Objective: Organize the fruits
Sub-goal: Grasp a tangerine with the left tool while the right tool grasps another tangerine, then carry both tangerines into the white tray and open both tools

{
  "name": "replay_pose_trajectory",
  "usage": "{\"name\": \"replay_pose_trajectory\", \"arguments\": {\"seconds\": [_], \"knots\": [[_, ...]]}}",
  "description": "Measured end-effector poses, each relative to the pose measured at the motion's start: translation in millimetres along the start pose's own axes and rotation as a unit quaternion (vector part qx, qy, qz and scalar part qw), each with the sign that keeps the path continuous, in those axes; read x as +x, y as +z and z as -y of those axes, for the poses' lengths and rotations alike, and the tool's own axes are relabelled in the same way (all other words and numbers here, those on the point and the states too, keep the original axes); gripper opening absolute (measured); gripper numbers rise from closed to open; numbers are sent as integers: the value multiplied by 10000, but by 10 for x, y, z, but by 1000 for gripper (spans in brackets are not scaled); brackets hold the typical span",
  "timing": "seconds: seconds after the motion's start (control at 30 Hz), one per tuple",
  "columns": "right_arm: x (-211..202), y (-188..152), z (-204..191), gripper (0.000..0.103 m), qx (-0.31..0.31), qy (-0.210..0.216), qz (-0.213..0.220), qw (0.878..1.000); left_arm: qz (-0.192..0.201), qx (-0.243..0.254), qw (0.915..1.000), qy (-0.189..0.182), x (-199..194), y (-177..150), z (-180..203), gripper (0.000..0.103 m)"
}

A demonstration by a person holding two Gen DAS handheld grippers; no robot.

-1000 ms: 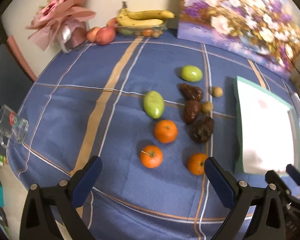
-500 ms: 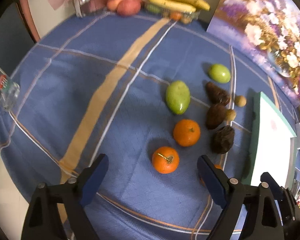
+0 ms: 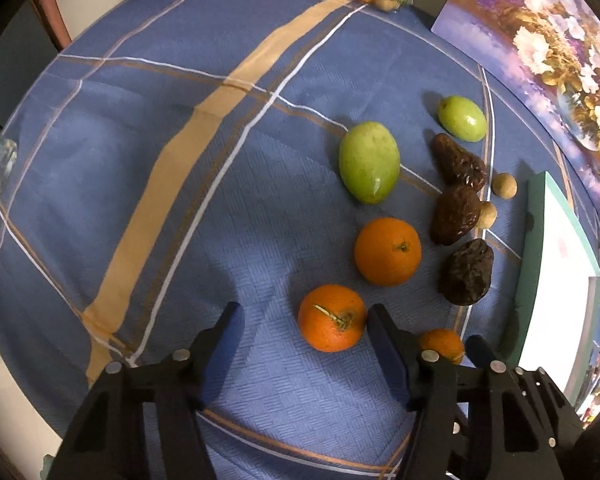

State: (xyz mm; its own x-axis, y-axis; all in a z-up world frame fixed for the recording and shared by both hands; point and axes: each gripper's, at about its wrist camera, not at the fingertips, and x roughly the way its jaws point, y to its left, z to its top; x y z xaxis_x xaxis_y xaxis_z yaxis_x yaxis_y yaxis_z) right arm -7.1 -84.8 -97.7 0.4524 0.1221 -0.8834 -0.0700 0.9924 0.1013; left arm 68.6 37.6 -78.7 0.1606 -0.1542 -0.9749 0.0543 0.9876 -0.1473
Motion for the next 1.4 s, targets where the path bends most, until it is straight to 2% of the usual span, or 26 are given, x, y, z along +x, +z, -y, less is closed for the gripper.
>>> {"name": "replay_pose_trajectory", "arguments": {"seconds": [0.03,0.13,0.17,0.2,0.3,0.5,0.67,0.77,0.87,1.0,1.1,1.4], "knots": [[32,6,-4,51,-20,7,-30,10000,-21,2,10000,-18,15,5,-1,66],[92,27,-32,48,-68,28,-77,9999,-89,0,9997,-207,66,24,-2,52],[114,39,-50,43,-98,22,-83,9999,-114,18,9996,-272,80,27,5,42],[138,57,-76,40,-121,47,-81,9999,-119,34,9994,-309,85,34,16,38],[149,62,-107,37,-205,42,-76,9998,9,58,9997,-239,51,48,46,38],[-78,66,6,37,26,127,183,9997,430,159,9981,-413,-254,92,141,38],[-382,115,325,37,609,-89,536,9967,724,448,9948,-566,-469,93,338,38],[-496,142,539,37,980,-321,635,9926,815,697,9916,-717,-548,91,603,38],[-633,133,837,37,1446,-574,686,9854,811,1015,9881,-819,-573,82,874,38],[-749,79,1265,37,2023,-944,672,9725,739,1428,9840,-772,-482,96,1298,38],[-793,42,1590,37,2386,-1082,645,9629,730,1766,9787,-753,-404,97,1638,38],[-764,-47,2349,37,3075,-1240,581,9416,641,2400,9663,-670,-94,123,2336,38]]}}
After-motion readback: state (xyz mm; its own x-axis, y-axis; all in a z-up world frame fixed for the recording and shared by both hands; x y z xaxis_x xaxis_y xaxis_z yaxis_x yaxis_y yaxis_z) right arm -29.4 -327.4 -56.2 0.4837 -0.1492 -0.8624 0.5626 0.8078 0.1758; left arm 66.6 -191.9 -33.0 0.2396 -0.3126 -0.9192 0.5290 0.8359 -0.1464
